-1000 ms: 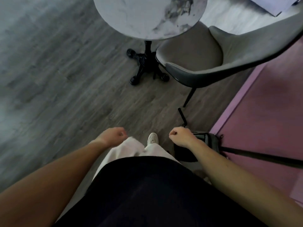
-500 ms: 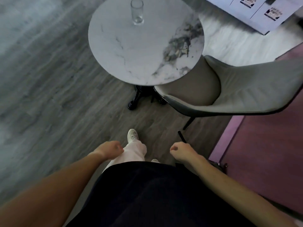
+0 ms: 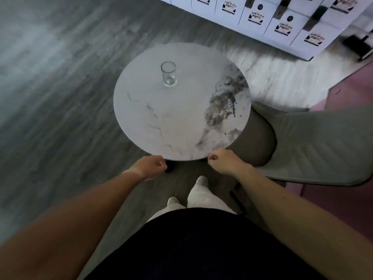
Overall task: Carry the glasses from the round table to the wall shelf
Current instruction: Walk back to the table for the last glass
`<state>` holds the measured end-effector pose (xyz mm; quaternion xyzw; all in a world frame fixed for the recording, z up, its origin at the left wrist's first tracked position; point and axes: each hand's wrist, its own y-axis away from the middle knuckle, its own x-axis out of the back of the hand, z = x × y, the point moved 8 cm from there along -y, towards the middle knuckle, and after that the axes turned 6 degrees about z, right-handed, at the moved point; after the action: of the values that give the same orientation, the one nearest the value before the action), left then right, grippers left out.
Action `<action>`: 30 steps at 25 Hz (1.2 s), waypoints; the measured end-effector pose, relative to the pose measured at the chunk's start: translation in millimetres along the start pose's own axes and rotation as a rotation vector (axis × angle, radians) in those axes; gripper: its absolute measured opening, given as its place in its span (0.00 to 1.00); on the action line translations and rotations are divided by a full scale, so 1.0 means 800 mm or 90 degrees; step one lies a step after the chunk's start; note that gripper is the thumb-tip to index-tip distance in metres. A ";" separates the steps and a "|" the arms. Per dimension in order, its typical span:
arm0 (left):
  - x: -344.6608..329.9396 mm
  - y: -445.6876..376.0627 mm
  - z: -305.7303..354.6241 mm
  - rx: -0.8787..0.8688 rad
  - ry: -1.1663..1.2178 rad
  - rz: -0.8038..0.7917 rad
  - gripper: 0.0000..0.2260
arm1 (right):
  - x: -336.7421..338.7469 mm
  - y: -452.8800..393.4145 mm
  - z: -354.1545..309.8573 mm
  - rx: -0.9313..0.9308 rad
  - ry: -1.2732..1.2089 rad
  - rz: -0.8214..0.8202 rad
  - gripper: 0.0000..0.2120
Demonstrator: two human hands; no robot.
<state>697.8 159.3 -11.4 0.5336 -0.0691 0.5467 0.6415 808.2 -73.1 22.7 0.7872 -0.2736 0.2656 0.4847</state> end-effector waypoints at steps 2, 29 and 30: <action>0.034 -0.027 -0.001 0.000 -0.003 0.030 0.09 | 0.030 -0.031 -0.025 0.028 0.023 0.018 0.10; 0.246 -0.292 0.055 0.182 0.266 0.175 0.28 | 0.206 -0.333 -0.237 0.364 0.121 0.107 0.24; 0.244 -0.295 0.056 0.181 0.281 0.174 0.28 | 0.203 -0.335 -0.237 0.366 0.127 0.106 0.22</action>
<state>979.5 287.7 -5.1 0.4723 0.0782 0.7350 0.4802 1078.6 173.1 42.3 0.8368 -0.2020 0.4470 0.2431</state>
